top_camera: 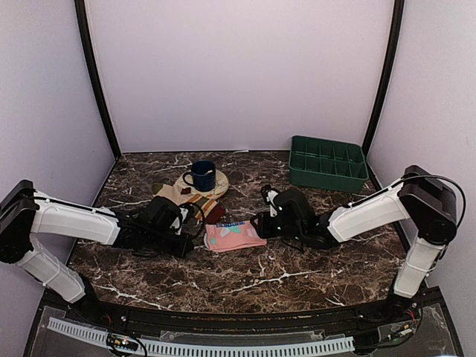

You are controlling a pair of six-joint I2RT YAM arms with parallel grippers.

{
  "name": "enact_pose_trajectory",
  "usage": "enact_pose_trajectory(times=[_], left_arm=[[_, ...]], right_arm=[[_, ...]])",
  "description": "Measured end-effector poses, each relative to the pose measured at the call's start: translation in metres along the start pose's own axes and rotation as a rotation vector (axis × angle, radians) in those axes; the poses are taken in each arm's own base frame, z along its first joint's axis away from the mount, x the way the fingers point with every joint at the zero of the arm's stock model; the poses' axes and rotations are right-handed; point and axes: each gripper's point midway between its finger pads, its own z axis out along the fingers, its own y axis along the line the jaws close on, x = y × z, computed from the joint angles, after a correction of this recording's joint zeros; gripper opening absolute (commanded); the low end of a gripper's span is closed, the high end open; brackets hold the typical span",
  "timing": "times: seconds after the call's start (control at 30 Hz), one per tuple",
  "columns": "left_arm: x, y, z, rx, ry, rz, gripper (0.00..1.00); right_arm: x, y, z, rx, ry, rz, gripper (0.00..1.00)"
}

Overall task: Roll the socks
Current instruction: Smooth out the sock at the center of the board, then rotate the sock at the center of the board.

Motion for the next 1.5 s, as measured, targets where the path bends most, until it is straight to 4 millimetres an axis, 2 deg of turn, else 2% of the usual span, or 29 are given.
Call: enact_pose_trajectory(times=[0.1,0.23,0.43,0.6,0.83,1.03,1.3,1.5], left_arm=[[-0.008,-0.007,-0.008,0.035,-0.031,-0.004,0.00],[-0.010,-0.015,-0.010,0.076,-0.033,-0.015,0.00],[-0.001,-0.031,-0.004,0.120,0.000,-0.006,0.00],[0.003,-0.048,0.006,0.147,0.028,0.012,0.00],[0.009,-0.064,0.022,0.159,0.068,0.017,0.00],[0.014,-0.062,0.035,0.133,0.096,0.002,0.00],[0.009,-0.053,0.038,0.074,0.071,-0.002,0.00],[0.004,-0.044,0.039,0.020,0.044,0.002,0.00]], right_arm=[[-0.008,-0.003,-0.003,0.035,-0.006,-0.042,0.31],[-0.024,-0.012,0.001,0.079,-0.005,-0.088,0.28],[-0.061,-0.042,0.023,0.160,-0.001,-0.117,0.26],[-0.066,-0.058,0.040,0.185,0.063,-0.135,0.25],[-0.034,-0.056,0.042,0.133,0.183,-0.138,0.23],[0.019,-0.063,0.032,0.126,0.311,-0.131,0.23],[0.045,-0.047,0.008,0.098,0.356,-0.122,0.22],[0.067,-0.022,-0.019,0.067,0.400,-0.125,0.22]])
